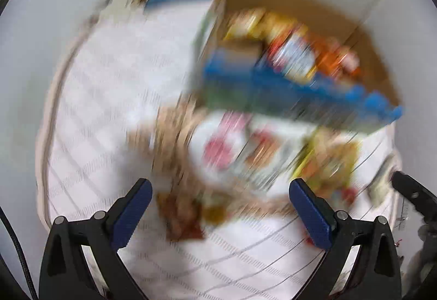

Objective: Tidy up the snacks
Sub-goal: 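Grasp the brown shrimp-cracker pack with the left gripper while the right grasps the red spicy-strip pack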

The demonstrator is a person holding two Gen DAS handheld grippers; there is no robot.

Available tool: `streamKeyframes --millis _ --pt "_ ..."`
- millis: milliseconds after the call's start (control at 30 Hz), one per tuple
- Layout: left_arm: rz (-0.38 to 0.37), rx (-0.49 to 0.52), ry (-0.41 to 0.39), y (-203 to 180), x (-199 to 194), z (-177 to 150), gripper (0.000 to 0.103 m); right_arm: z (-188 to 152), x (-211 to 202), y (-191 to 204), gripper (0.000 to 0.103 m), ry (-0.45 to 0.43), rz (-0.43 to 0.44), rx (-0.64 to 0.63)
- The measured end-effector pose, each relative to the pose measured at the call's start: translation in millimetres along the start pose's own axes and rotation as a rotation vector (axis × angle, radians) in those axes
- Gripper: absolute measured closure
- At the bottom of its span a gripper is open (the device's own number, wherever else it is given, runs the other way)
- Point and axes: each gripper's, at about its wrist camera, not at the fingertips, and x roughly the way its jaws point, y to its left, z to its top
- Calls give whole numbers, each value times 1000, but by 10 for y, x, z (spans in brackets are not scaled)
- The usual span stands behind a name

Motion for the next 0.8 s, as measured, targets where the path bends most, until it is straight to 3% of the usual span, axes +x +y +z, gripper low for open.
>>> streamKeyframes --millis 67,233,367,500,567,800 --pt "24 -34 69 173 272 -196 0 -225 202 -154 9 47 -19 36" --pt "68 -97 158 449 715 -484 0 -611 653 -472 35 146 -70 101" --pt "84 -87 179 441 931 -522 1 -741 892 -583 35 182 -75 135" --pt "54 -49 176 334 1025 -521 3 -728 1059 -535 35 185 -104 126" --pt "38 -32 167 263 1014 -533 15 -716 1132 -481 35 184 -115 119" --pt "54 -1 167 63 1038 -695 34 -734 1288 -125 40 150 -168 3"
